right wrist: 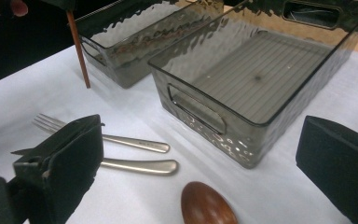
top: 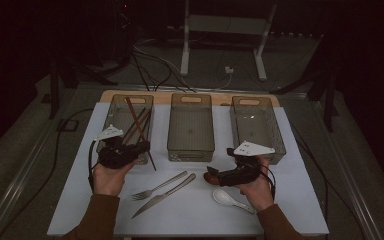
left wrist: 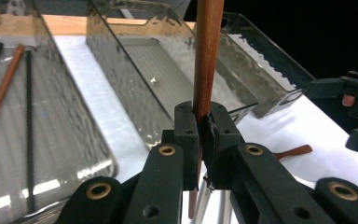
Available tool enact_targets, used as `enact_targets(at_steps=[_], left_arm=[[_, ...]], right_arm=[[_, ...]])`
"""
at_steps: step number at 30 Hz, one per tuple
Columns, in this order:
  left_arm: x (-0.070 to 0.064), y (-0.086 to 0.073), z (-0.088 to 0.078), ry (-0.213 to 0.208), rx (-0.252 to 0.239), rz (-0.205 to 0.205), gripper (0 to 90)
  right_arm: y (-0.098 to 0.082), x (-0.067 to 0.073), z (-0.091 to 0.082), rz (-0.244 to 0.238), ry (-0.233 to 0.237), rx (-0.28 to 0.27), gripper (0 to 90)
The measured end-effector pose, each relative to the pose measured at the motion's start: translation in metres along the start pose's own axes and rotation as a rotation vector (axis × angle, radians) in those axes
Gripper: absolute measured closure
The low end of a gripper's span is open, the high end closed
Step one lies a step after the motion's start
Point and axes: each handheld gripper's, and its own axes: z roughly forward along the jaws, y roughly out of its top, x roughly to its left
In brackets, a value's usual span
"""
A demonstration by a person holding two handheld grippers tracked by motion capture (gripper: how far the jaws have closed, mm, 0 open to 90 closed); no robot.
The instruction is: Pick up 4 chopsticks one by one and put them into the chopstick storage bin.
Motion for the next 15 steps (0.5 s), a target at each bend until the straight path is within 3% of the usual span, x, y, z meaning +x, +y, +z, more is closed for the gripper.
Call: enact_targets(at_steps=[6,15], left_arm=[[0.009,0.006,-0.002,0.031,0.012,0.001,86.3],[0.027,0.015,-0.004,0.09,0.043,-0.018,86.3]], right_arm=[[-0.005,-0.005,-0.007,-0.022,-0.008,-0.017,1.1],[-0.015,-0.015,-0.018,0.025,-0.035,0.011,1.1]])
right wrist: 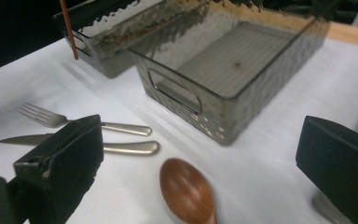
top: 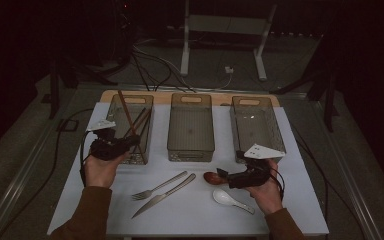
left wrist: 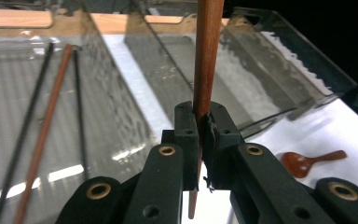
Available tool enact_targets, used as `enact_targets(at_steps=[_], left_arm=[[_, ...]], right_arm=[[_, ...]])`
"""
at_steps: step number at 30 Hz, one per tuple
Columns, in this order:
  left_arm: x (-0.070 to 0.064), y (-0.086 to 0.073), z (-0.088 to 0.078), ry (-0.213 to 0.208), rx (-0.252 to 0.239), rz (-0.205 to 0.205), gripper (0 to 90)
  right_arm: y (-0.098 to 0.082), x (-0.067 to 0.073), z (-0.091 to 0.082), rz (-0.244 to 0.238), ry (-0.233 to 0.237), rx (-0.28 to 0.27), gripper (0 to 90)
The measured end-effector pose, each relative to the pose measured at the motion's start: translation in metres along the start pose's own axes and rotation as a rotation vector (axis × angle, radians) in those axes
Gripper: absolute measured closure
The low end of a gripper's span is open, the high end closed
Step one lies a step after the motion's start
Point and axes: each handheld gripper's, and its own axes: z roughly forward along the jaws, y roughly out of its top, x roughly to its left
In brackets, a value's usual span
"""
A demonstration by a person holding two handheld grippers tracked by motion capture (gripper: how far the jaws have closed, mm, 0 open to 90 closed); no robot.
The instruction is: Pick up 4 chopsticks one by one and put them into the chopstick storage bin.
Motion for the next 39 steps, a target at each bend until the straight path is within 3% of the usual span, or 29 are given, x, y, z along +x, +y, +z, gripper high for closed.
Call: enact_targets(at_steps=[8,23,30,35,36,39], left_arm=[[0.021,0.008,0.004,0.065,0.041,-0.026,86.3],[0.042,0.015,0.017,0.146,0.034,-0.052,86.1],[0.054,0.02,0.029,0.218,0.047,-0.067,86.1],[0.06,0.02,0.037,0.232,0.052,-0.085,85.7],[0.061,0.019,0.038,0.232,0.046,-0.086,84.1],[0.062,0.018,0.041,0.246,0.028,-0.093,53.6]], right_arm=[[-0.007,-0.008,-0.008,0.016,-0.012,0.0,1.1],[-0.011,-0.011,-0.01,0.022,-0.028,-0.002,1.2],[-0.012,-0.012,-0.011,0.025,-0.03,-0.001,1.2],[-0.012,-0.012,-0.011,0.029,-0.027,-0.002,1.2],[-0.013,-0.012,-0.011,0.027,-0.027,-0.003,1.2],[-0.013,-0.013,-0.013,0.032,-0.026,-0.004,1.2]])
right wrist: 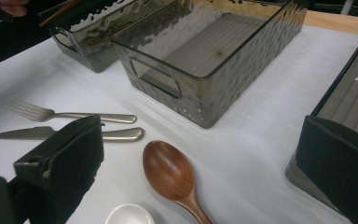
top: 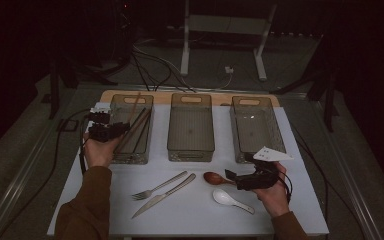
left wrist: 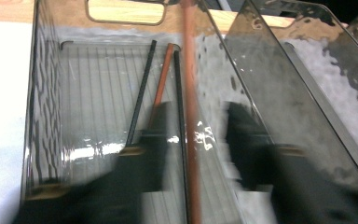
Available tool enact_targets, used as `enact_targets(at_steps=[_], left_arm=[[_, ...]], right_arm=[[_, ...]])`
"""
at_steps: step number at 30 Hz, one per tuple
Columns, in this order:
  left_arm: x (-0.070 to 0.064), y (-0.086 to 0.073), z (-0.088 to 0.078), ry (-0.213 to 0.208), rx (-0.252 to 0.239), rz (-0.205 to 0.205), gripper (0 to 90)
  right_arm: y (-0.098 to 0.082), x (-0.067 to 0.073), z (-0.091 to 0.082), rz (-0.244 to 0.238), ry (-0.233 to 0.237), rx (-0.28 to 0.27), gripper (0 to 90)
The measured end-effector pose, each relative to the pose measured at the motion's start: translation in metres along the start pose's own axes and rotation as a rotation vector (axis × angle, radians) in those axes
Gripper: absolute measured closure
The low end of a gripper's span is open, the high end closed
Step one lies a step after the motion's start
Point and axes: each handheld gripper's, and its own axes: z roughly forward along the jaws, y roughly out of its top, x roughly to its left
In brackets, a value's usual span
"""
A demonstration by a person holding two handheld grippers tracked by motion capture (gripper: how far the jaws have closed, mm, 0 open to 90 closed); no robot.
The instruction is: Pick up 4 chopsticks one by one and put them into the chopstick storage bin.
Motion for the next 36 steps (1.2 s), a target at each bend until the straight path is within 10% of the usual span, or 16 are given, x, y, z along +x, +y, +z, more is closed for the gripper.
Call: enact_targets(at_steps=[5,12,36], left_arm=[[-0.006,-0.001,-0.003,0.041,-0.028,0.032,16.9],[-0.01,-0.001,-0.011,0.012,-0.071,0.071,1.5],[-0.024,-0.014,-0.036,-0.031,-0.12,0.177,0.7]], right_arm=[[-0.002,-0.003,-0.002,0.009,-0.001,-0.004,1.1],[-0.002,-0.003,-0.003,0.015,0.005,-0.004,1.1],[-0.003,-0.007,-0.001,-0.012,0.03,0.018,1.1]])
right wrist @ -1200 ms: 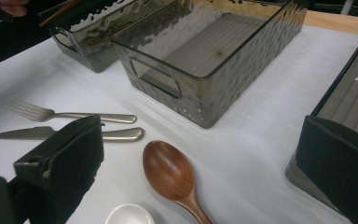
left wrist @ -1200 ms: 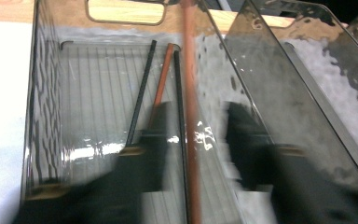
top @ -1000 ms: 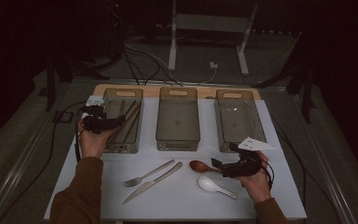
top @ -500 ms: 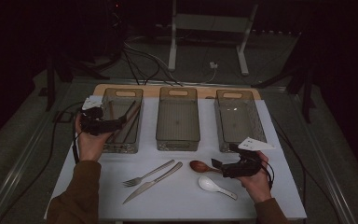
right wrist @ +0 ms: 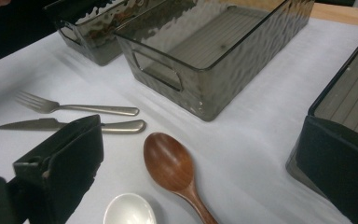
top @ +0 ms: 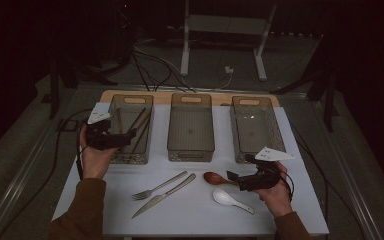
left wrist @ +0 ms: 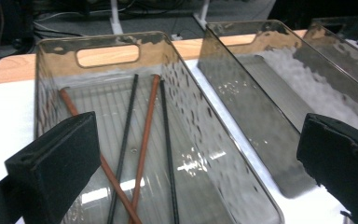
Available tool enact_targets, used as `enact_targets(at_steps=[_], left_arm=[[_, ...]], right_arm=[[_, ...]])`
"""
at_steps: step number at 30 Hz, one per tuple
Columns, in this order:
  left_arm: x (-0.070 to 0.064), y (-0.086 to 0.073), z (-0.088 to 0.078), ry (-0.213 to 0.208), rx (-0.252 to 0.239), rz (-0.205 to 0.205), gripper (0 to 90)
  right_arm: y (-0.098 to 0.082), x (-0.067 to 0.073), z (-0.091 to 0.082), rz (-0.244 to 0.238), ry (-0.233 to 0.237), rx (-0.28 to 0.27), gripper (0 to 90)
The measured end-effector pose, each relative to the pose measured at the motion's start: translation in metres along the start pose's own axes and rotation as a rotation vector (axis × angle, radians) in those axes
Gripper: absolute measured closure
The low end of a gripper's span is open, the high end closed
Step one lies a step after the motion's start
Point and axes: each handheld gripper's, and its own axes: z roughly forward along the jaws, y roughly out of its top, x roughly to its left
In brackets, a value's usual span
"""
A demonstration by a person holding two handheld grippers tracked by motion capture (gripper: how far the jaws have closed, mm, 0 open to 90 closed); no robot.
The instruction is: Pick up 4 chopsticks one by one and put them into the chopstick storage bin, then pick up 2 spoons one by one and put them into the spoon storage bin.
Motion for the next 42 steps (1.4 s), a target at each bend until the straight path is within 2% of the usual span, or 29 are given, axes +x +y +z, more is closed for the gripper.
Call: enact_targets(at_steps=[12,22,35,42], left_arm=[[-0.019,-0.008,-0.013,-0.034,-0.027,0.053,0.6],[-0.031,-0.017,-0.024,-0.058,-0.052,0.083,0.6],[-0.041,-0.037,-0.034,-0.091,-0.077,0.071,0.6],[-0.044,-0.048,-0.035,-0.097,-0.07,0.07,0.6]], right_arm=[[0.0,-0.001,0.0,-0.031,0.02,-0.006,1.1],[0.001,-0.008,-0.006,-0.003,0.02,0.009,1.1],[0.002,-0.014,-0.011,-0.01,0.011,0.026,1.0],[0.002,-0.018,-0.012,-0.026,0.014,0.067,1.1]])
